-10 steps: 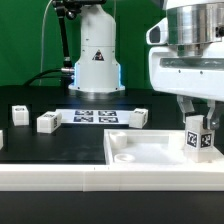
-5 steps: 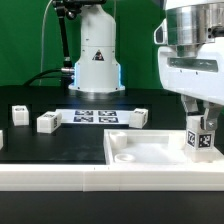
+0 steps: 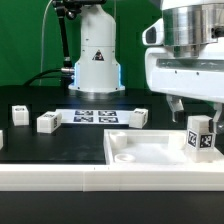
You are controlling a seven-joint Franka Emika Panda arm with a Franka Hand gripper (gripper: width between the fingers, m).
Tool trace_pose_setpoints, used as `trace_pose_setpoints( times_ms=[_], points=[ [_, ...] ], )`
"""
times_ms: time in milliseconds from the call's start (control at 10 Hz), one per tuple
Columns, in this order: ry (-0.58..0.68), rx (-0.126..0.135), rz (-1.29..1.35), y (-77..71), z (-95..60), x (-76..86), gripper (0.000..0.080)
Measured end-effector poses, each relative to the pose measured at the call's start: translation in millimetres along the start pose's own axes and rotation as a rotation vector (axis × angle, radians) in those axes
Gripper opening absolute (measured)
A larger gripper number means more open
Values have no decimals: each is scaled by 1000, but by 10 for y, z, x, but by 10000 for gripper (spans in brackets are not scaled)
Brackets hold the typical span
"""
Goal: Assemble one leg
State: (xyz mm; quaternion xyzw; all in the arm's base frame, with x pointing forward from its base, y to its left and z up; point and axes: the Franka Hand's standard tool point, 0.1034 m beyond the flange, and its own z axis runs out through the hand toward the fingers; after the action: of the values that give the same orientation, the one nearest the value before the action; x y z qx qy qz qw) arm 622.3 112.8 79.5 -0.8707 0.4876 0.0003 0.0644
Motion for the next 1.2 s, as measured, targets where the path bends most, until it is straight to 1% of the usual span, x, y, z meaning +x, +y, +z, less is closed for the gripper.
trace_pose_setpoints(
  times_ms=[300,600,800,900,1200],
  points=[
    [16,-21,-257,-8,6,-39,649],
    [31,-55,-564,-64,30,-83,649],
    [28,-70,-747,-64,57,-95,649],
    [32,-68,-822,-56,64,-79,649],
    [25,-74,-1003,-33,73,-59,649]
  ],
)
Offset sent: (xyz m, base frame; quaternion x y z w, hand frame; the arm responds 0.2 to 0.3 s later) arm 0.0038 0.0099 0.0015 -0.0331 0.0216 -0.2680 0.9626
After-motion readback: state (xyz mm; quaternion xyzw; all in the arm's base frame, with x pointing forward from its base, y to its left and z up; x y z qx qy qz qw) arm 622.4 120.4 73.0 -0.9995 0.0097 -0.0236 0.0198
